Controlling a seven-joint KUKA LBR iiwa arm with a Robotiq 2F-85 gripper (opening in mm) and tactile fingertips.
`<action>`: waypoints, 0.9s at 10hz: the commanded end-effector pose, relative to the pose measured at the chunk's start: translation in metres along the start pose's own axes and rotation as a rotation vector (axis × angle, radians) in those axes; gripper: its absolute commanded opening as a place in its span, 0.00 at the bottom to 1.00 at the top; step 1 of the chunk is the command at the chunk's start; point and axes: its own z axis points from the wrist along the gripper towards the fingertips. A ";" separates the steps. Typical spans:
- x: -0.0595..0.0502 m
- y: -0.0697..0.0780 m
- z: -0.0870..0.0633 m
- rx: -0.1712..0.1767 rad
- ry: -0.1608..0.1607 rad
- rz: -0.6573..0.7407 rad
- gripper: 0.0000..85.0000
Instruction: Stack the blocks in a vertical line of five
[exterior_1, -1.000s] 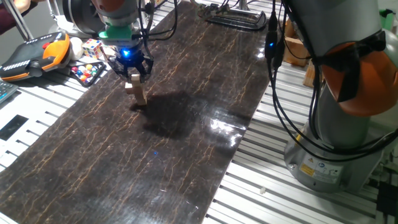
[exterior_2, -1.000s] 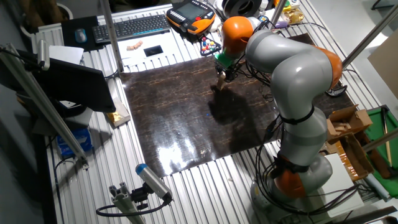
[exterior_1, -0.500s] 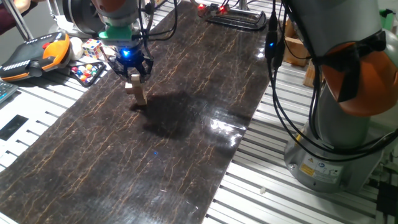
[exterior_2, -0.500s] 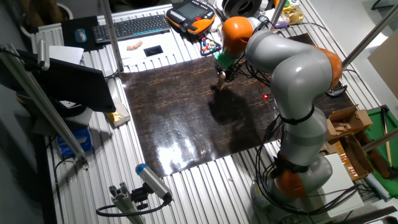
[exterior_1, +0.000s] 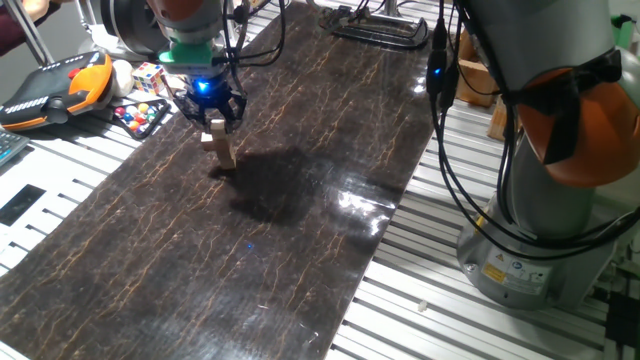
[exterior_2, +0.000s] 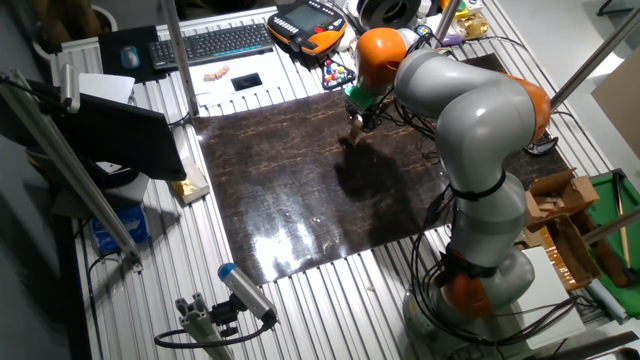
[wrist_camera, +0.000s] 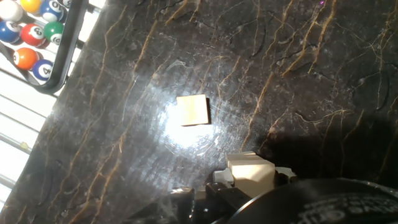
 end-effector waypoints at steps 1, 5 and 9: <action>0.000 0.000 0.000 0.000 0.000 0.000 0.44; 0.000 0.000 0.000 0.000 0.000 0.000 0.45; 0.001 0.000 0.000 -0.001 -0.001 -0.003 0.50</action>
